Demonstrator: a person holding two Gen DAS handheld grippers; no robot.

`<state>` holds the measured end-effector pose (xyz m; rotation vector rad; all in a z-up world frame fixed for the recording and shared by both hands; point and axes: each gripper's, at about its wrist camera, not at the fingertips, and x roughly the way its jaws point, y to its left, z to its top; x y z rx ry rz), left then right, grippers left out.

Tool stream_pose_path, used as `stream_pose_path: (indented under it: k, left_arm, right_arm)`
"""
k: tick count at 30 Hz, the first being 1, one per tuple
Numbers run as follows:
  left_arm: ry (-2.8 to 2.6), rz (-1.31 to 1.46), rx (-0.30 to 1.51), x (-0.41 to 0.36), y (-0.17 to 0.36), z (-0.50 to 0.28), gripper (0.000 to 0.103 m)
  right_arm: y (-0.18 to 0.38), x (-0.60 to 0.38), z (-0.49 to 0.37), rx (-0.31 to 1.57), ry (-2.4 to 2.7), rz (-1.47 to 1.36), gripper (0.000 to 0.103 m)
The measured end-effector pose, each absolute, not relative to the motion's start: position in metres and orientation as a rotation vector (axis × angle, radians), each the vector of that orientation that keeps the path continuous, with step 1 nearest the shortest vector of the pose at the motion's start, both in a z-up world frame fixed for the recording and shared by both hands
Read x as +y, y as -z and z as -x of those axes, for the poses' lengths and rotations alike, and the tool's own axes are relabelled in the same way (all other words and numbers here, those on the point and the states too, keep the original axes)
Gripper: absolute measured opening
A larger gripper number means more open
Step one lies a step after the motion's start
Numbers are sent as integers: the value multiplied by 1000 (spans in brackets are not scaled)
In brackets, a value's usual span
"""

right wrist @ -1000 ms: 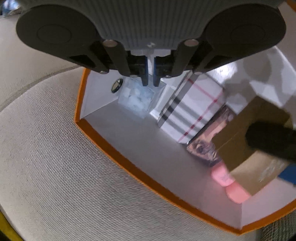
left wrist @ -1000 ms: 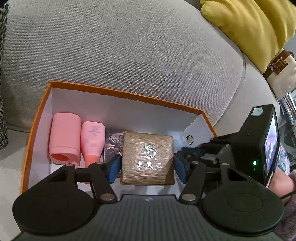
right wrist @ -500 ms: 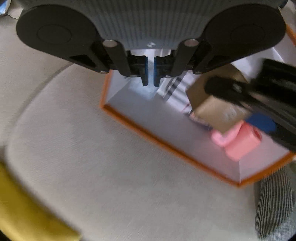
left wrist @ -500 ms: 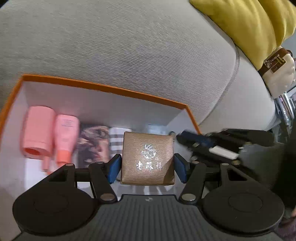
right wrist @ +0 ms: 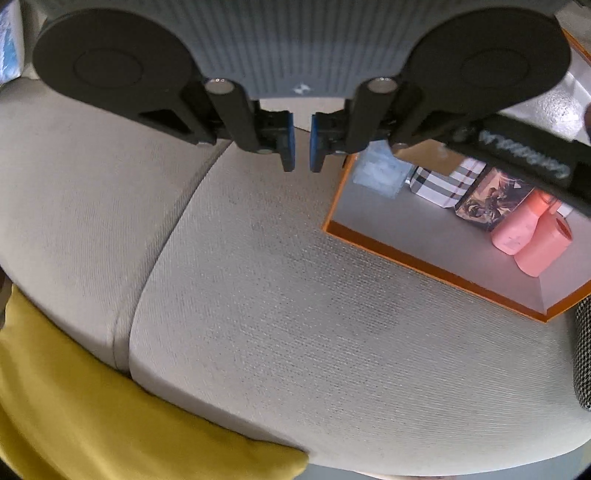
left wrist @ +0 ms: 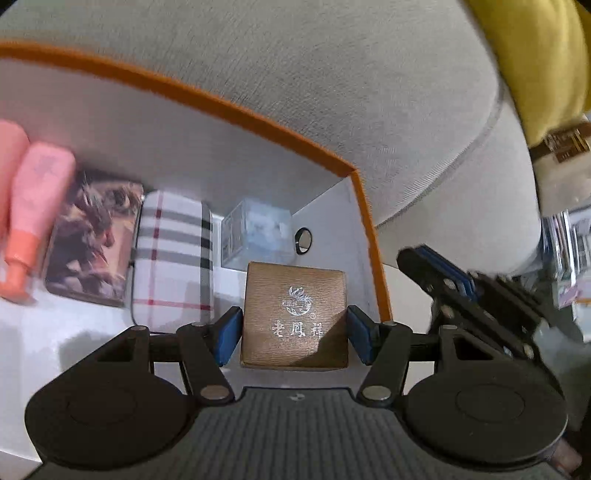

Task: Organize rigid objects
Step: 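Lower the brown gift box into the shoebox and open the left gripper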

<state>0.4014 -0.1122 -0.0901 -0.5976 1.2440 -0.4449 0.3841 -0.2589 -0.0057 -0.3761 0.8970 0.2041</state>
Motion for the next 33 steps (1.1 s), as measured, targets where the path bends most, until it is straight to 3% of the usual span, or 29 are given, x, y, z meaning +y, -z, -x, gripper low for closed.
stream_pose_path:
  k: [9, 16, 25, 29, 33]
  left_arm:
    - [422, 537, 1313, -122, 101, -406, 69]
    - [453, 545, 1311, -112, 97, -405, 77]
    - [548, 169, 1363, -132, 87, -391, 61]
    - [544, 132, 1382, -138, 95, -393, 47]
    - [536, 156, 1381, -137, 93, -399, 44]
  right_arm:
    - [12, -257, -386, 913, -213, 371, 7]
    - [14, -260, -382, 928, -213, 352, 10]
    - [13, -258, -373, 940, -223, 342, 11]
    - [15, -256, -371, 944, -230, 338, 12]
    - [18, -255, -369, 936, -235, 365, 12]
